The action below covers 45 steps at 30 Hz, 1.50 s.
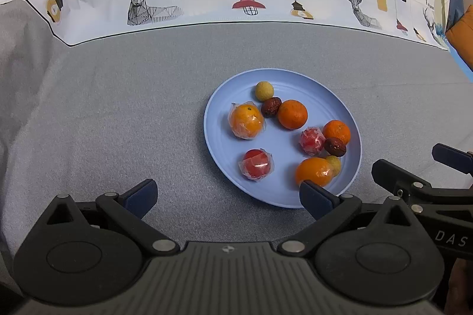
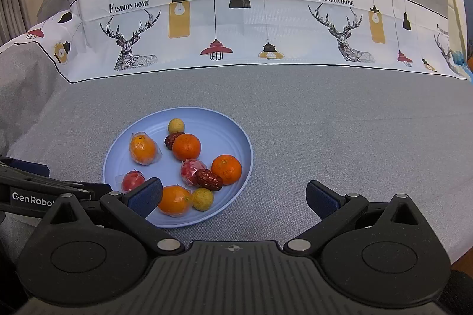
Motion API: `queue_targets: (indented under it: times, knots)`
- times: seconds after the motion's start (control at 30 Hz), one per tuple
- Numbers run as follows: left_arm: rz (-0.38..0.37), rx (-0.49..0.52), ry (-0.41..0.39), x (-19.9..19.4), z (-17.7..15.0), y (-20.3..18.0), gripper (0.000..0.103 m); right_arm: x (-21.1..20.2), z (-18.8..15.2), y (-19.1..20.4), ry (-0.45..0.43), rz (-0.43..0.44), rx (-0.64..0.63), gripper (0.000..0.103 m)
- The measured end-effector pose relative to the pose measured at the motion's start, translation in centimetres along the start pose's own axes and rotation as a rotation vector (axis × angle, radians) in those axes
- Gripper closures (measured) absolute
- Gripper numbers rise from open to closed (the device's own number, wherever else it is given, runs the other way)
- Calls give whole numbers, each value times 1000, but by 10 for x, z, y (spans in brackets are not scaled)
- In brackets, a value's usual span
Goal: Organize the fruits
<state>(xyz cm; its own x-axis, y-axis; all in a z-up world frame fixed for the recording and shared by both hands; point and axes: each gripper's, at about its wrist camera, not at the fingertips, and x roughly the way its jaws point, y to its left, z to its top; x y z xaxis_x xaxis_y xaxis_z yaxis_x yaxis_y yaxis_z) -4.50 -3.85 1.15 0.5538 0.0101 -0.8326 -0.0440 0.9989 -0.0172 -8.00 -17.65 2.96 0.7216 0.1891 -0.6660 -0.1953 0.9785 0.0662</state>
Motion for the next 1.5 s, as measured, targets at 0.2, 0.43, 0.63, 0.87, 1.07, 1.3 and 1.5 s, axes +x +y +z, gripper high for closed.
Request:
queue_targets:
  times: [0.2, 0.43, 0.63, 0.87, 1.07, 1.3, 1.5]
  knots:
    - [1, 0, 0, 0, 0, 0, 1, 0, 0, 0, 1, 0, -1, 1]
    - [2, 0, 2, 0, -1, 0, 1, 0, 0, 0, 2, 0, -1, 1]
    - [0, -1, 5, 1, -1, 0, 1, 0, -1, 0, 3, 1, -1, 1]
    - [0, -3, 6, 1, -1, 0, 1, 1, -1, 0, 4, 2, -1, 1]
    - [-4, -7, 9, 3, -3, 1, 1, 1, -1, 0, 5, 2, 0, 1]
    - [-5, -9, 11, 3, -3, 1, 1, 1, -1, 0, 6, 3, 1, 1]
    - [-7, -12, 14, 3, -2, 1, 1, 2, -1, -1, 7, 5, 5, 1]
